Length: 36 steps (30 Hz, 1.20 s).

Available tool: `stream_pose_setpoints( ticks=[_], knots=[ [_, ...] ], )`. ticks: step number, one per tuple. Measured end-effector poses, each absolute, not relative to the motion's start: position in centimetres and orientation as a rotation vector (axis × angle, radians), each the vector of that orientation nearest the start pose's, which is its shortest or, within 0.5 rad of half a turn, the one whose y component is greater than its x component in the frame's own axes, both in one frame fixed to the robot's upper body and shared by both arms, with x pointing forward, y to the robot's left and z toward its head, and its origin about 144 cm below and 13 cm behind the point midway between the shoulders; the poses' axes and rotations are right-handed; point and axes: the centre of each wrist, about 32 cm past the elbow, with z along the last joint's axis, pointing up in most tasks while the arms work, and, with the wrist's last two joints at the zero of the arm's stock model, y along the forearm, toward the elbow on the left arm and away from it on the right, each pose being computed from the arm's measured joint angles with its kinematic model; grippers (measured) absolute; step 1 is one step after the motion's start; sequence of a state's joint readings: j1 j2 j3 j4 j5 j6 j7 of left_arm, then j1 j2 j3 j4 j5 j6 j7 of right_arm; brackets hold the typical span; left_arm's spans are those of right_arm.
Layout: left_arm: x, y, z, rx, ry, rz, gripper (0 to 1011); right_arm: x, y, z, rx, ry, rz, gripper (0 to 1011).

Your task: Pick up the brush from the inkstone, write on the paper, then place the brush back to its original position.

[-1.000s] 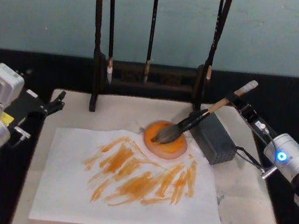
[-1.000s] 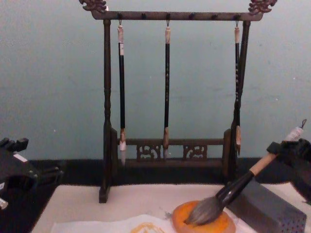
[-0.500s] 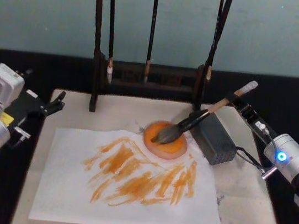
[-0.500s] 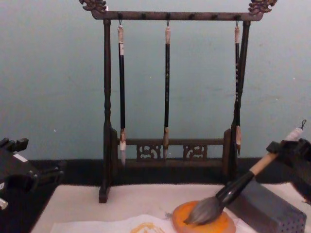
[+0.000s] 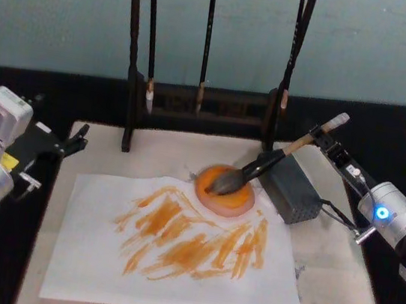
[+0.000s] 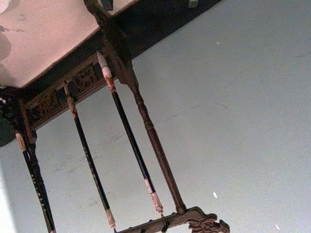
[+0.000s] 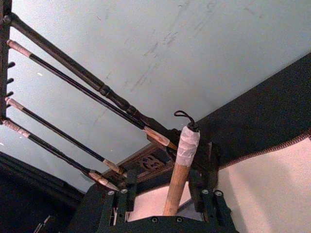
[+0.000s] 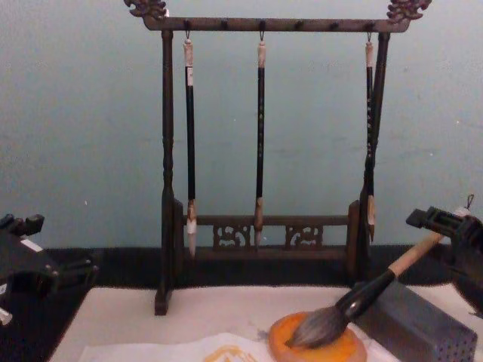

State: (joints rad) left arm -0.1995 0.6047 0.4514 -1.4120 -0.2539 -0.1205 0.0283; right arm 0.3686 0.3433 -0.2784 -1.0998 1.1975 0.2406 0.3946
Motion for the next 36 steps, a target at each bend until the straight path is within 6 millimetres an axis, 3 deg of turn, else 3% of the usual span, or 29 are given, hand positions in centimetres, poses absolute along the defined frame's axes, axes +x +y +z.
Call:
stream_pose_setpoints(
  ticks=[13,22,36],
  knots=[
    [48.9,31.0,114.0,0.305,-0.285,1.248,1001,55.0,-30.0,112.6,0.425,0.808,-0.994,1000],
    [48.9,31.0,114.0,0.304,-0.285,1.248,1001,54.9,-30.0,112.7,0.424,0.805,-0.992,1000],
    [48.9,31.0,114.0,0.305,-0.285,1.248,1001,50.9,-30.8,113.0,0.434,0.768,-1.009,1000]
  ],
)
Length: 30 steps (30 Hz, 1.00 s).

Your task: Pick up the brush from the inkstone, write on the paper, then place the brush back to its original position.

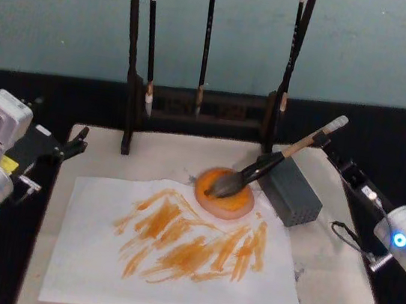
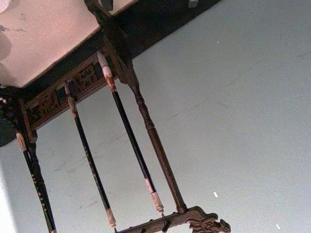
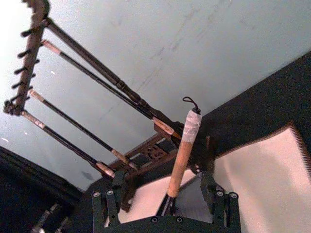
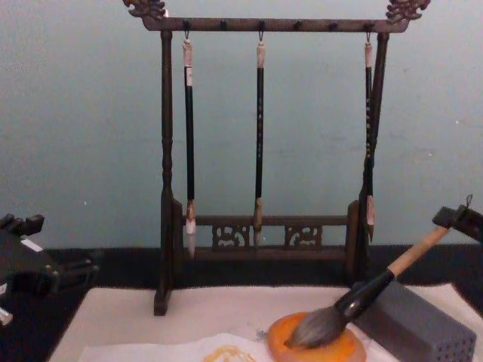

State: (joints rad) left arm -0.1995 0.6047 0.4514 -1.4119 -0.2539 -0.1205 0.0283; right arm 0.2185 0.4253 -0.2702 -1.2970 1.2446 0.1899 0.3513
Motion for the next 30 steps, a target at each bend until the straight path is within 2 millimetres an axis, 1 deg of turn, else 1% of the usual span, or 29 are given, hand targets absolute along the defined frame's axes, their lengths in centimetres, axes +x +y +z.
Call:
stream_pose_setpoints(
  ticks=[6,10,11,15,19,22,30],
  knots=[
    [48.9,31.0,114.0,0.305,-0.285,1.248,1001,48.9,-30.6,113.2,0.386,0.640,-1.047,1000],
    [48.9,31.0,114.0,0.305,-0.285,1.248,1001,47.9,-30.0,113.5,0.327,0.481,-1.079,1000],
    [48.9,31.0,114.0,0.304,-0.285,1.248,1000,47.6,-29.6,113.6,0.295,0.407,-1.090,1000],
    [48.9,31.0,114.0,0.305,-0.285,1.248,1001,47.0,-28.4,113.4,0.205,0.211,-1.109,1000],
    [48.9,31.0,114.0,0.305,-0.285,1.248,1001,46.9,-27.5,112.9,0.144,0.083,-1.128,1000],
    [48.9,31.0,114.0,0.305,-0.285,1.248,1001,47.0,-27.1,112.4,0.110,0.020,-1.138,1000],
    [48.9,31.0,114.0,0.304,-0.285,1.248,1001,47.5,-26.6,111.3,0.055,-0.046,-1.161,1000]
  ],
)
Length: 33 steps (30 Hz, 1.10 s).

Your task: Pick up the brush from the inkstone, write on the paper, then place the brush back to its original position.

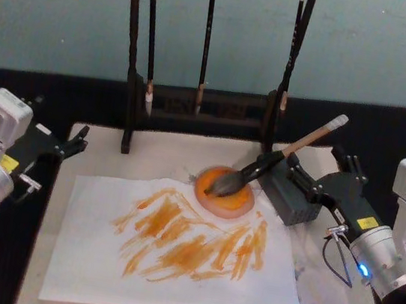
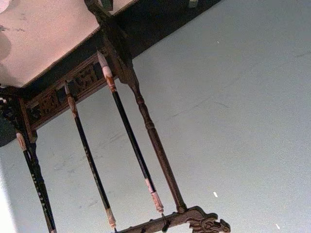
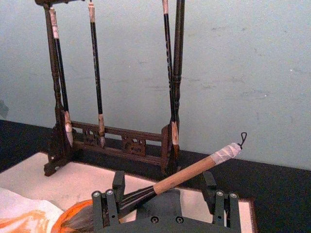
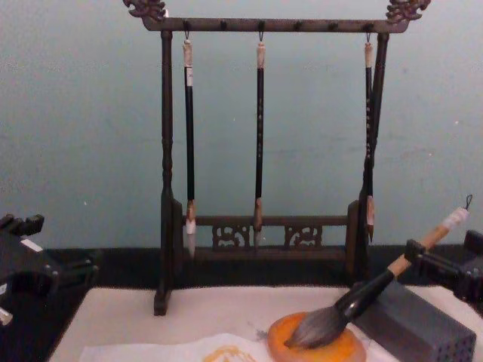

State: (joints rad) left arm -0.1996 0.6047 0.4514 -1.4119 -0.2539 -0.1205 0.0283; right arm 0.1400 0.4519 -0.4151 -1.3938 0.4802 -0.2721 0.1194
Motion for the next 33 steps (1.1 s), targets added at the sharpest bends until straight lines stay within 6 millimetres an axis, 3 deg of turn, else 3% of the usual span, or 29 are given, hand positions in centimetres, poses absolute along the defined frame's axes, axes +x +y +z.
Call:
stream_pose_setpoints(
  ticks=[33],
  knots=[
    [48.86,30.97,113.98,0.305,-0.285,1.248,1001,47.57,-26.54,111.13,0.050,-0.051,-1.163,1000]
  ],
)
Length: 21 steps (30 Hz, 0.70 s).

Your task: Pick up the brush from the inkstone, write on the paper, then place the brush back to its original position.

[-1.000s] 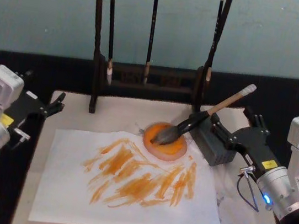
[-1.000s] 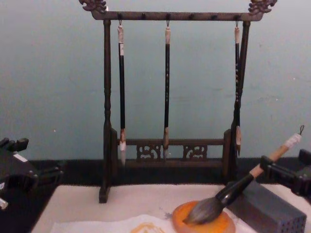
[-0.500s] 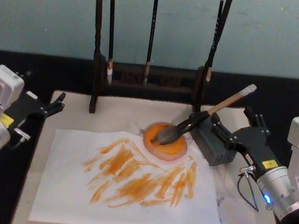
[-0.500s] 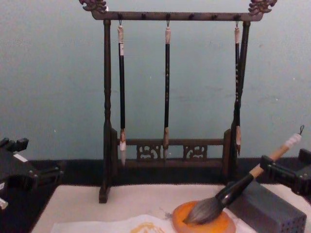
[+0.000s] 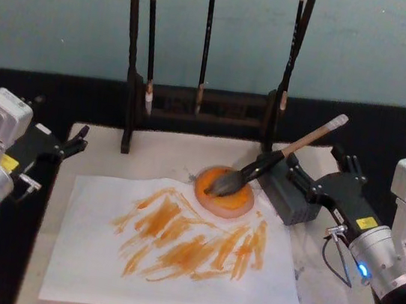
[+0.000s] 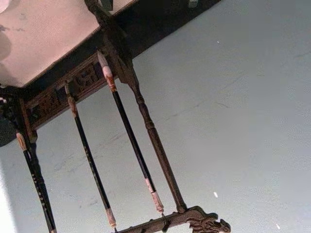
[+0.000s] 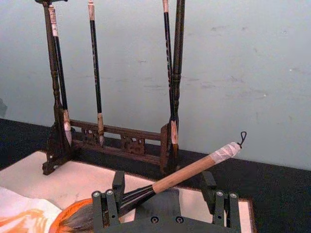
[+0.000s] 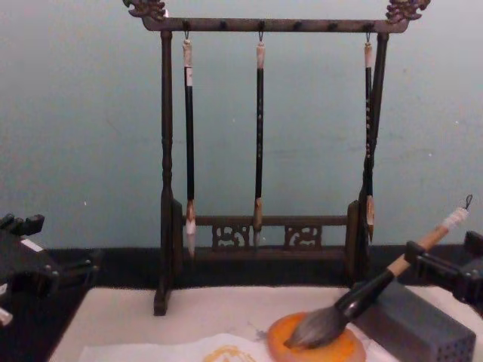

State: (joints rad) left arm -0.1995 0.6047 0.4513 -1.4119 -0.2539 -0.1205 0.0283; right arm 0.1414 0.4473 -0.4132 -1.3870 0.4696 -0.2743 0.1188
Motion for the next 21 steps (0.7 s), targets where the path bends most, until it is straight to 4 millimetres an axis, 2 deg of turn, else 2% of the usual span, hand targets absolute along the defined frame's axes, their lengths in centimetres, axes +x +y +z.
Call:
stream_pose_setpoints(
  ticks=[21],
  knots=[
    [48.86,30.97,113.98,0.305,-0.285,1.248,1001,47.57,-26.53,111.15,0.051,-0.050,-1.163,1000]
  ],
)
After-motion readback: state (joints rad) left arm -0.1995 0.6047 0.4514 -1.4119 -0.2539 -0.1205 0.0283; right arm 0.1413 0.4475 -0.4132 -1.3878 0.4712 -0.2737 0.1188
